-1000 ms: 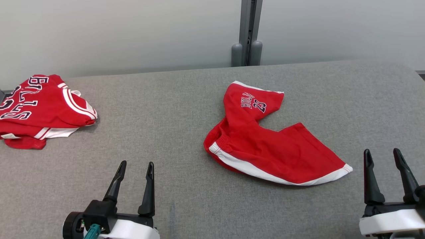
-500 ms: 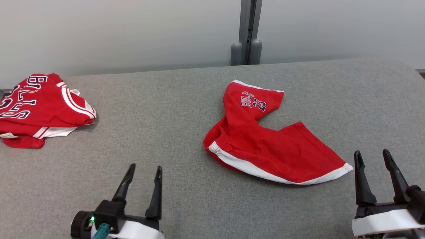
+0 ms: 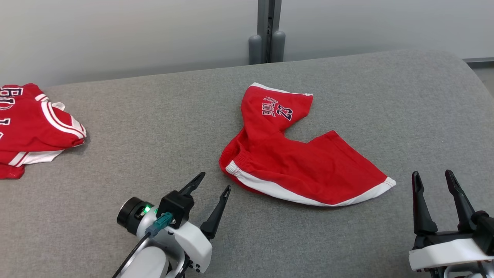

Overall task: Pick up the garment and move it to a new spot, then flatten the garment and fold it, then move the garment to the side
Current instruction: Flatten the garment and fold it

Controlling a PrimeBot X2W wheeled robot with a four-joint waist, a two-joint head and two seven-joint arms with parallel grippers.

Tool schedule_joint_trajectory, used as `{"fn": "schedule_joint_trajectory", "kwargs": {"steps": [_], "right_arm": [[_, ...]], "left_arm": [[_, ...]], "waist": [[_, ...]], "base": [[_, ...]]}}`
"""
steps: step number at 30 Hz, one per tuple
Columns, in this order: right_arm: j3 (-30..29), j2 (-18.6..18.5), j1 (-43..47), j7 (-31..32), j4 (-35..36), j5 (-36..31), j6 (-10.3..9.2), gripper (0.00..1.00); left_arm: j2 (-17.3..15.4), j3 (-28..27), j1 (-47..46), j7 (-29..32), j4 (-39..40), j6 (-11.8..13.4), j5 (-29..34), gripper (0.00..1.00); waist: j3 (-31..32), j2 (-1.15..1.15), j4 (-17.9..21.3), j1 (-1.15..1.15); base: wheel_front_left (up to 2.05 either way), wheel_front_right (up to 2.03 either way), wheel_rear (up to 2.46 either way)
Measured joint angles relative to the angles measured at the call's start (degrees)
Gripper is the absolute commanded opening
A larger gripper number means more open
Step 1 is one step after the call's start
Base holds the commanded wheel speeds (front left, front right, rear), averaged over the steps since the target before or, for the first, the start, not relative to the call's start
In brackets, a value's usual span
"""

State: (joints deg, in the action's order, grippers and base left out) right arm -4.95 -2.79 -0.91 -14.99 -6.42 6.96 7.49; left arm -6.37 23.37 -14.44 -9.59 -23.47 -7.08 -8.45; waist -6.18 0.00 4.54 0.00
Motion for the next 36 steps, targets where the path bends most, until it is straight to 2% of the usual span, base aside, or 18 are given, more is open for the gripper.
{"fn": "schedule_joint_trajectory", "kwargs": {"steps": [9,20,29,31,32,34,35,36], "right_arm": [[0.6,0.0,-0.9,0.0,0.2,-0.2,0.0,1.0],[1.2,0.0,-1.0,0.0,0.1,0.0,0.0,1.0],[1.3,0.0,-1.2,0.0,0.1,0.2,0.0,1.0],[1.3,0.0,-1.2,0.0,0.1,0.2,0.0,1.0],[1.3,0.0,-1.2,0.0,0.1,0.2,0.0,1.0],[1.2,0.0,-1.3,0.0,0.0,0.3,0.0,1.0],[1.1,0.0,-1.3,0.0,0.0,0.3,0.0,1.0],[1.1,0.0,-1.4,0.0,0.0,0.3,0.0,1.0]], "left_arm": [[-3.2,8.9,-8.7,5.5,-4.2,-0.3,-7.6,1.0],[-5.6,13.5,-13.0,7.5,-8.5,-0.3,-15.9,1.0],[-6.0,17.6,-15.3,7.1,-10.9,-0.3,-20.6,1.0],[-6.1,18.6,-15.6,7.0,-11.2,-0.3,-21.6,0.76],[-6.1,19.0,-15.7,6.9,-11.4,-0.3,-22.1,0.56],[-6.1,19.6,-16.1,6.5,-11.9,-0.3,-22.8,0.28],[-6.1,20.0,-16.4,6.5,-12.2,-0.3,-22.9,0.19],[-6.1,20.5,-16.6,6.5,-12.6,-0.3,-22.9,0.17]], "waist": [[-1.6,0.0,2.8,0.0],[-2.9,0.0,5.1,0.0],[-3.3,0.0,5.8,0.0],[-3.4,0.0,5.8,0.0],[-3.4,0.0,5.9,0.0],[-3.4,0.0,5.9,0.0],[-3.5,0.0,5.9,0.0],[-3.5,0.0,5.9,0.0]], "base": [[0.0,0.0,0.0],[0.0,0.0,0.0],[0.0,0.0,0.0],[0.0,0.0,0.0],[0.0,0.0,0.0],[0.0,0.0,0.0],[0.0,0.0,0.0],[0.0,0.0,0.0]]}}
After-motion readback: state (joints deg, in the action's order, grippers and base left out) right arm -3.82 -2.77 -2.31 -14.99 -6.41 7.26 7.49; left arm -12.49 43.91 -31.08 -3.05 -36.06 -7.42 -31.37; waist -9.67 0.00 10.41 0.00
